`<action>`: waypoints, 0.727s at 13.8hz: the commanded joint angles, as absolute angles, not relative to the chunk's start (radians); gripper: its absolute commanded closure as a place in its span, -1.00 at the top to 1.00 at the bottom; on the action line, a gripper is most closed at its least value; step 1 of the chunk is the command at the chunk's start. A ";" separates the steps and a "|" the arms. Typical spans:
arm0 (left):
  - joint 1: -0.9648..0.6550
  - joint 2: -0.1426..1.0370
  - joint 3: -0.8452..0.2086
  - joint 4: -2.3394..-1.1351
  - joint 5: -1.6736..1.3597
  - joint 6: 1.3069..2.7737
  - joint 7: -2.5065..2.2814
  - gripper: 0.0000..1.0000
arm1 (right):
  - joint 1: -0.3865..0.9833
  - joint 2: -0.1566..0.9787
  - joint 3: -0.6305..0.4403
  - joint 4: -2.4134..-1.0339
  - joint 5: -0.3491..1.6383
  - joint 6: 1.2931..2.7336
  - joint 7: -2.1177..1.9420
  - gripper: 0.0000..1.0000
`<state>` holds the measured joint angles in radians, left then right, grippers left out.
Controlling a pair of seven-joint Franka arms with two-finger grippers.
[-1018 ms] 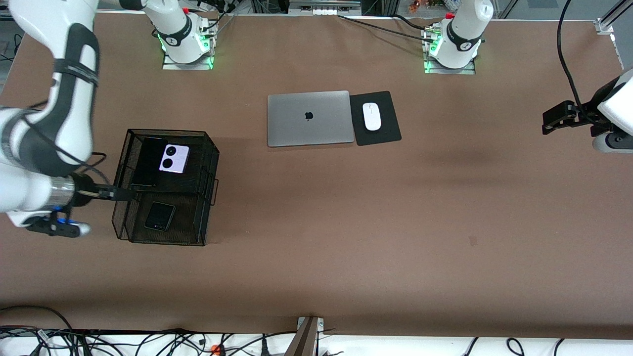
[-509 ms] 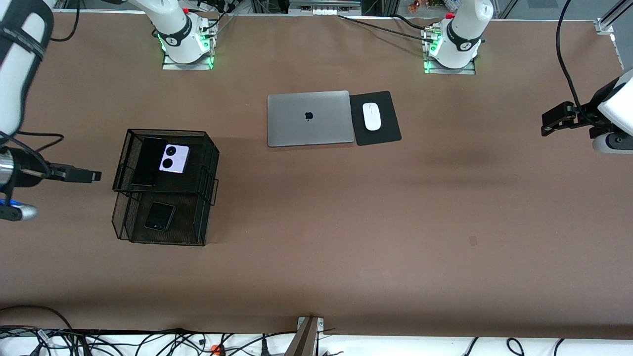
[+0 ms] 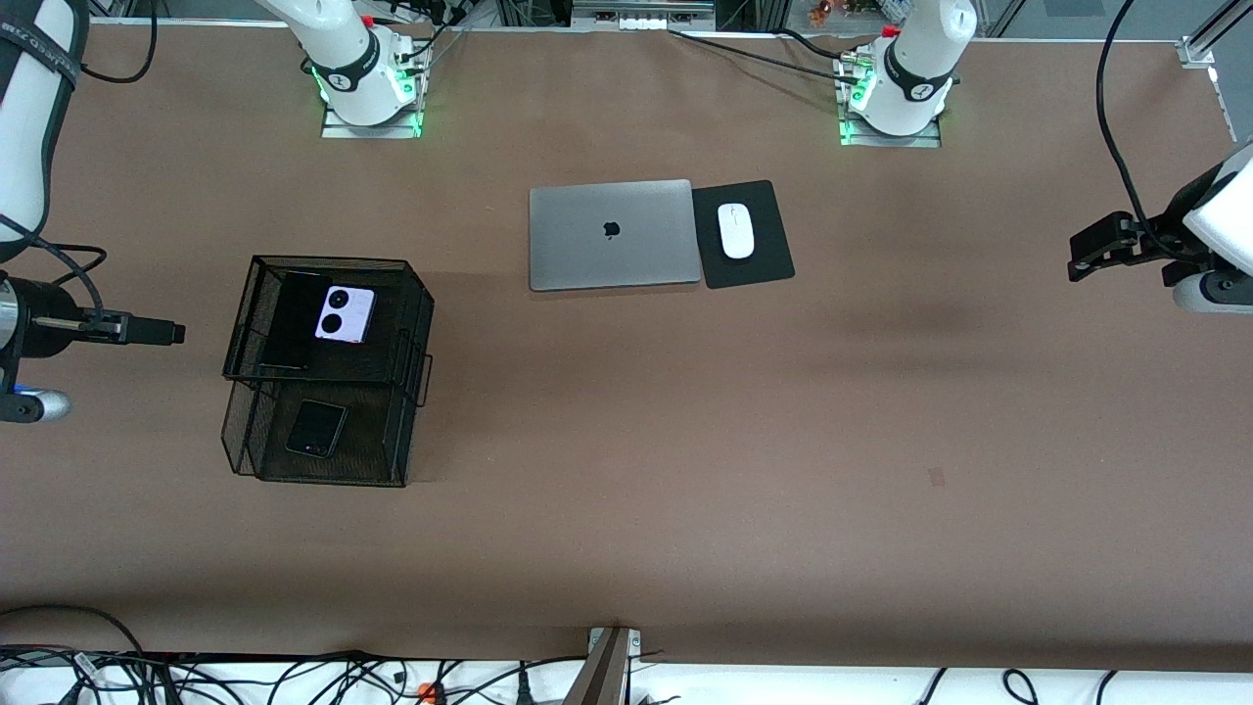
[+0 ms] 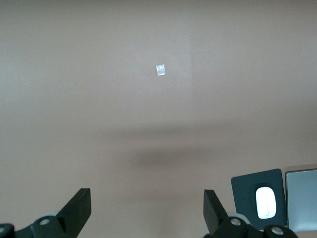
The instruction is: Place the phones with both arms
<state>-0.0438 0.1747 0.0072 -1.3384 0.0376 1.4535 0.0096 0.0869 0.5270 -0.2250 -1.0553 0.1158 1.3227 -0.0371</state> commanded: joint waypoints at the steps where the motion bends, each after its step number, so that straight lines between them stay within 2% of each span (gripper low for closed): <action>1: -0.037 0.153 0.008 -1.362 0.020 1.470 0.015 1.00 | -0.073 0.480 0.022 -1.061 0.008 1.341 0.009 1.00; 3: -0.037 0.149 0.006 -1.362 0.021 1.463 0.015 1.00 | -0.097 0.405 0.048 -1.183 0.006 1.420 0.014 0.98; 6: -0.037 0.140 0.005 -1.365 0.021 1.457 0.015 1.00 | -0.097 0.197 0.048 -1.553 0.006 1.691 0.014 0.98; 7: -0.037 0.130 0.005 -1.367 0.021 1.450 0.015 1.00 | -0.095 0.157 0.049 -1.616 0.006 1.733 0.014 0.98; 10: -0.037 0.091 0.005 -1.411 0.023 1.447 0.015 1.00 | -0.072 0.150 0.049 -1.618 0.003 1.724 0.091 0.98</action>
